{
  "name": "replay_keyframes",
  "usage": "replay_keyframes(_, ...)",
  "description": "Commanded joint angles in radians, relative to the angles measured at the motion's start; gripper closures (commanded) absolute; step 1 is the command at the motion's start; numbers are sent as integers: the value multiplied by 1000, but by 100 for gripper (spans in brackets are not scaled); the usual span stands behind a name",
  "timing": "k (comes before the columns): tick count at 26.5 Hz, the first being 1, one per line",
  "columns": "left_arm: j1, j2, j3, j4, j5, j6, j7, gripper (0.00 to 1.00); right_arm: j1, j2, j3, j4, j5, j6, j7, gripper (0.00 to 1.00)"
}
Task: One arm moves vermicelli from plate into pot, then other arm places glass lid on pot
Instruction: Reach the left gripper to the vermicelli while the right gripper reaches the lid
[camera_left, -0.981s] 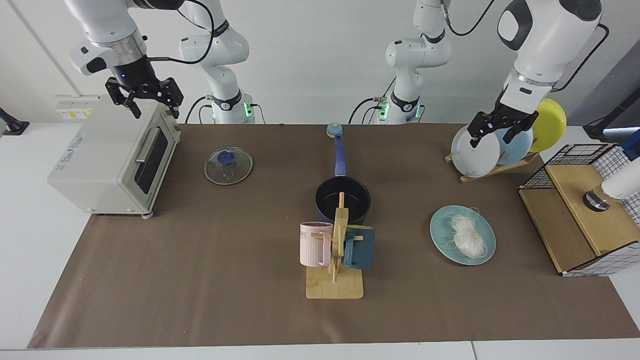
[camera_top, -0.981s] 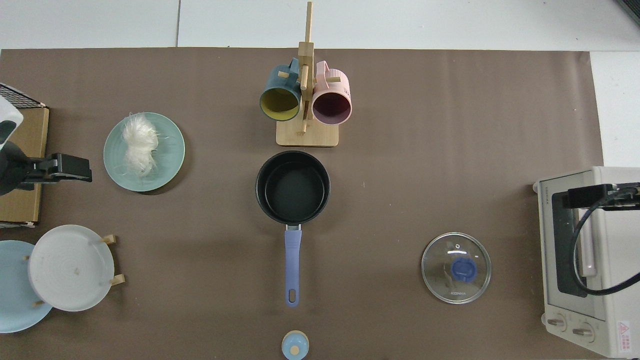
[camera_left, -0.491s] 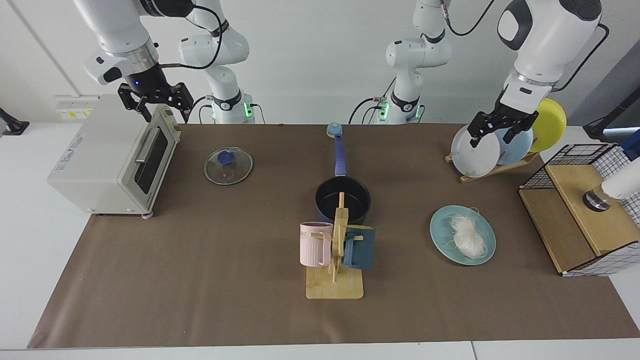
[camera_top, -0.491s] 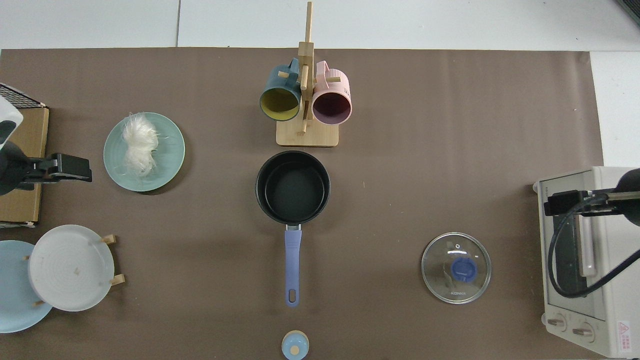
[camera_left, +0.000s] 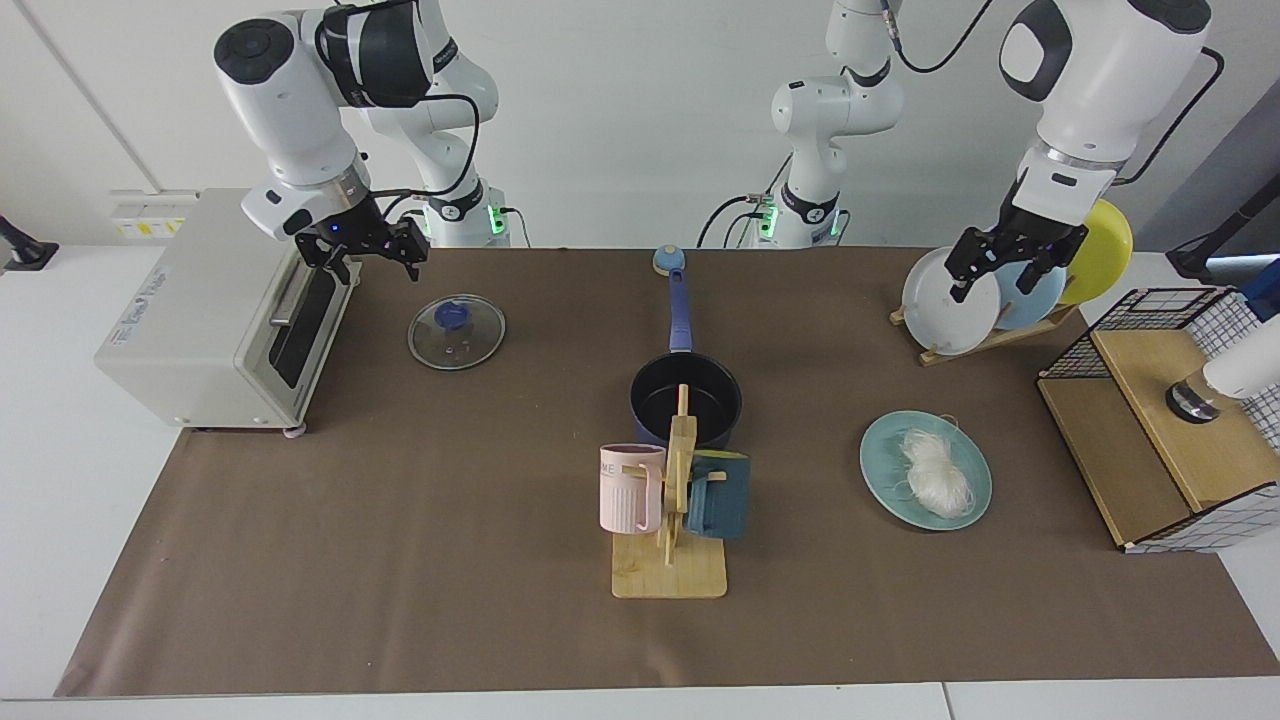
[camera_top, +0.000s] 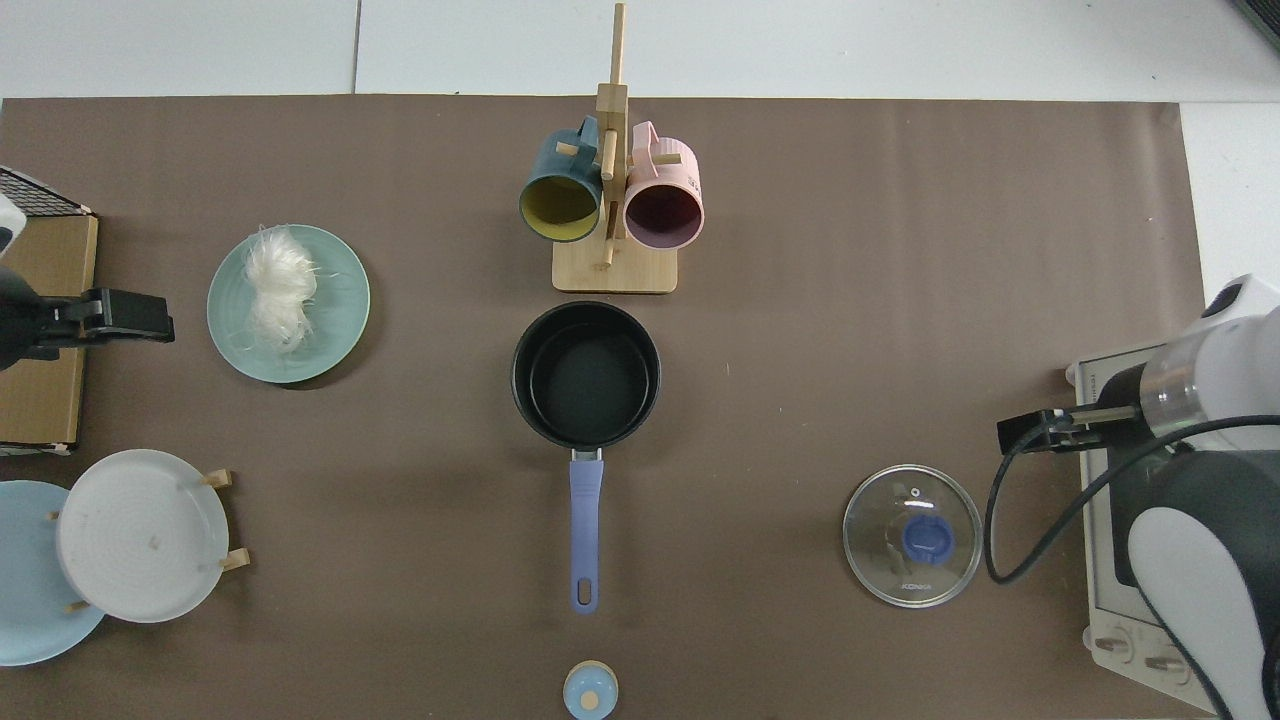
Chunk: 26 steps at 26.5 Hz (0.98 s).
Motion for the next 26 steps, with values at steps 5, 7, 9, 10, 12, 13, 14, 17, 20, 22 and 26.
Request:
replay_keyframes(5,24,200,0,85,-12,200,-8,0,8,-42,-2,-192,9,152,-22,0)
replay_keyframes(7,26,271,-1,149,-12,201,-8,0,8,-43,-2,-230,9,187,-22,0)
replay_keyframes(9,30,312,0,192,-12,201,-3,0,14,-47,-2,-269,9,230,-22,0)
replay_keyframes(10,38,329,0,202,-12,201,-8,0,17,-47,-2,-279,9,242,-21,0)
replay_keyframes(12,41,360,-9,206,-12,214,-19,0,18,-45,-2,-299,9,262,-21,0)
replay_keyframes(13,38,383,-10,206,-12,230,-34,0,18,-45,-2,-310,9,276,-19,0)
replay_keyframes(14,33,400,-10,206,-12,252,-51,0,18,-45,-2,-327,9,296,-19,0)
replay_keyframes(17,30,437,-13,206,-14,272,-63,0,21,-43,-2,-368,9,351,-18,0)
replay_keyframes(20,26,480,-32,208,-11,275,-69,0,24,-36,-2,-404,9,391,-18,0)
replay_keyframes(22,26,513,-45,217,0,292,-83,0,37,-31,-2,-430,9,425,-18,0)
replay_keyframes(26,27,553,-49,228,14,312,-88,0,44,-30,-2,-474,7,480,-3,0)
